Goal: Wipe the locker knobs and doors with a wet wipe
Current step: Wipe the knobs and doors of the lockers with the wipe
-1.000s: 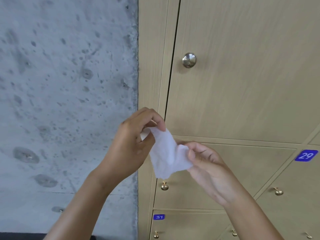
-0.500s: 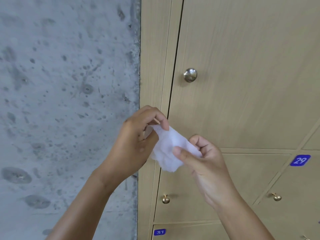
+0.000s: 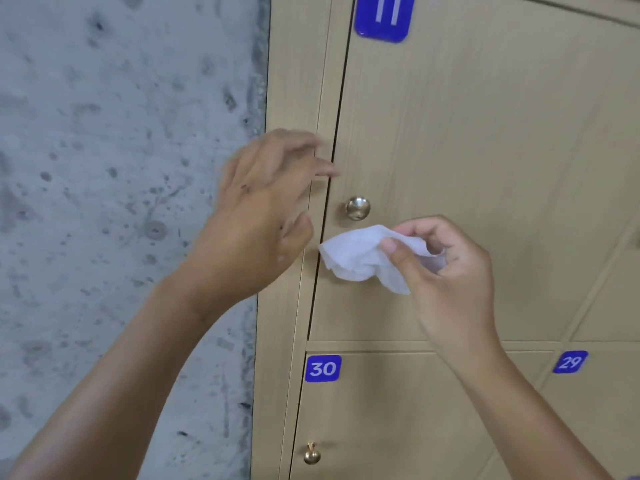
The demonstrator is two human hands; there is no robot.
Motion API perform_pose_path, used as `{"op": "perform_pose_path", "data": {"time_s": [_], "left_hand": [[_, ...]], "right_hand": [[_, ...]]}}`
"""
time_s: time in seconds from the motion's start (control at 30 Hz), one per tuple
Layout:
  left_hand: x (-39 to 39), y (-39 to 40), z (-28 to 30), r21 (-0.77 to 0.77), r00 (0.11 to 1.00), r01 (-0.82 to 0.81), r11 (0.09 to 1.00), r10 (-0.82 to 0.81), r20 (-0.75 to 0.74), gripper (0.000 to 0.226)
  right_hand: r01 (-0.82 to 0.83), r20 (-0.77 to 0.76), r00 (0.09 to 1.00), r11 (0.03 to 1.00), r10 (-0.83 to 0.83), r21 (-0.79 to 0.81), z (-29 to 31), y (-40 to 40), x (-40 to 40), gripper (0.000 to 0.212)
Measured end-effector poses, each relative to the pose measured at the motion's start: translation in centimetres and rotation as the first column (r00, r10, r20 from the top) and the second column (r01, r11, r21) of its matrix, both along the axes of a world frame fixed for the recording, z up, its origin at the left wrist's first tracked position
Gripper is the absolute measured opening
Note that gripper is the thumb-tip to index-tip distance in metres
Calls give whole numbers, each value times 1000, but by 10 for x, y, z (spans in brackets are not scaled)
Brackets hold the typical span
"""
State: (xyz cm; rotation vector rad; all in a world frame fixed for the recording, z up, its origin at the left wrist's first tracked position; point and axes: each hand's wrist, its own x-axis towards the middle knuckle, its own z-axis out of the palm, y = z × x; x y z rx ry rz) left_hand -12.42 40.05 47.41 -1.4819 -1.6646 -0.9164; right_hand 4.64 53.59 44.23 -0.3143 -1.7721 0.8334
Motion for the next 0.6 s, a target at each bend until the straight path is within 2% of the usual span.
{"op": "perform_pose_path", "data": {"time_s": [0.13,0.23,0.4,0.6], "left_hand": [[-8,4,3,17,929,-315,949,312,-197,71],[-16,6,3,23,863,-450,893,441,-247,79],[-30,13,0,39,803,-539,841,528,-277,77],[-35,16,-2,64,790,-542,838,534,-302,76]], "right_hand": [[-7,38,999,999,6,31,1,1,-5,15],[15,61,998,996,-21,88,3,1,-10,16],[58,68,995,982,-71,182,10,3,-24,16],[83,47,995,982,-92,168,17,-1,-38,24]]}}
